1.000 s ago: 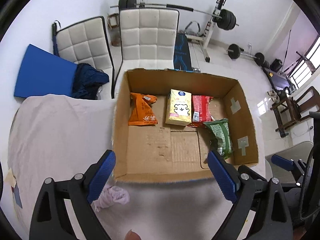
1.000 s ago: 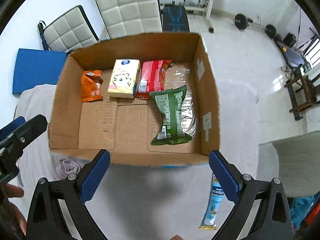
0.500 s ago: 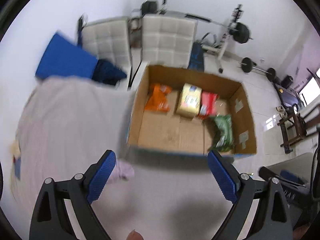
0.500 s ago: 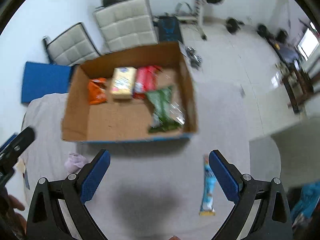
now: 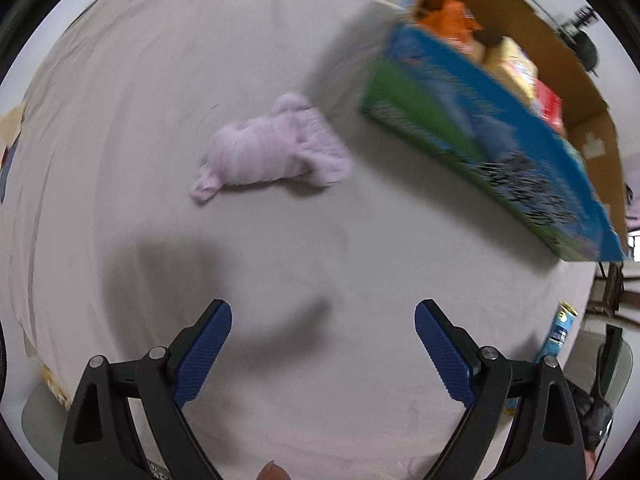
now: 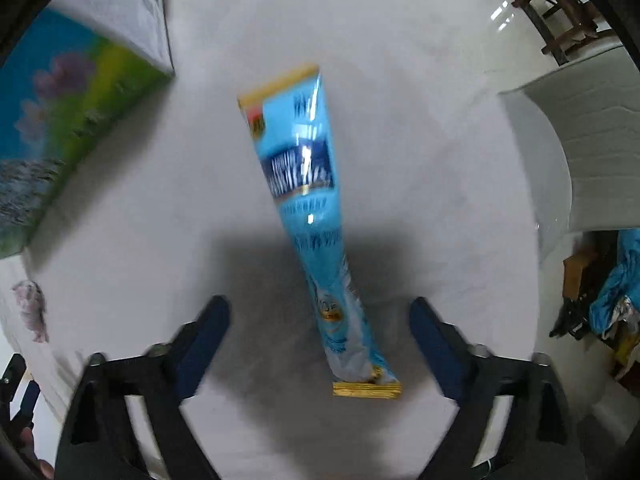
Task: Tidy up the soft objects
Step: 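Grasp the lilac towel with the left tool while the right tool grasps the blue drink tube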
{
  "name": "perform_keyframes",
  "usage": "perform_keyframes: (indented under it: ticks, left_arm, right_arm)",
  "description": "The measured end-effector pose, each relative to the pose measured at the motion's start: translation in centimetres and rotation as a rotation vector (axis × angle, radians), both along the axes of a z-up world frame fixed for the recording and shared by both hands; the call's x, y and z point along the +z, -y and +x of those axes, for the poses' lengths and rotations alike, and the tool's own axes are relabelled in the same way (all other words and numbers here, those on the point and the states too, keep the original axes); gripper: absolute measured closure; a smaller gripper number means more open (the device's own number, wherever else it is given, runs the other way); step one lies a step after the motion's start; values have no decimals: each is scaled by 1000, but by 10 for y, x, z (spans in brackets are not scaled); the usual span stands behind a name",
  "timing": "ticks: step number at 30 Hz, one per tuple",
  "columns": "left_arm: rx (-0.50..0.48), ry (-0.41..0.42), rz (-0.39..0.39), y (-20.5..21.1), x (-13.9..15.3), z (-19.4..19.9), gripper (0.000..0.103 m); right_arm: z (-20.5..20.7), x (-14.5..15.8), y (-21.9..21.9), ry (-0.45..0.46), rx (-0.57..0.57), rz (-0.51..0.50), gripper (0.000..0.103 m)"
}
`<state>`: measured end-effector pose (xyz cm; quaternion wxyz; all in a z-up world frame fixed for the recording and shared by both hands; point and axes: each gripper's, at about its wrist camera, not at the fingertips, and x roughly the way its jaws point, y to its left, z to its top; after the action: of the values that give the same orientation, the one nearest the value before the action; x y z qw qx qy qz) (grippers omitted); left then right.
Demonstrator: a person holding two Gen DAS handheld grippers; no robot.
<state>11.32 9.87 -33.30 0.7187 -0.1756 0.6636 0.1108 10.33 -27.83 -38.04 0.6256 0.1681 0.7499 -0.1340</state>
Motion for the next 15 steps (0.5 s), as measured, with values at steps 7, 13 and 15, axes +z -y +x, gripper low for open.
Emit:
perform_keyframes:
  ticks: [7, 13, 15]
  left_arm:
    - [85, 28, 4, -48, 6, 8, 9]
    - [125, 8, -92, -80, 0, 43, 9]
    - [127, -14, -101, -86, -9, 59, 9]
  right_arm:
    - [9, 17, -54, 53, 139, 3, 79]
    - [21, 26, -100, 90, 225, 27, 80]
    - [23, 26, -106, 94, 229, 26, 80]
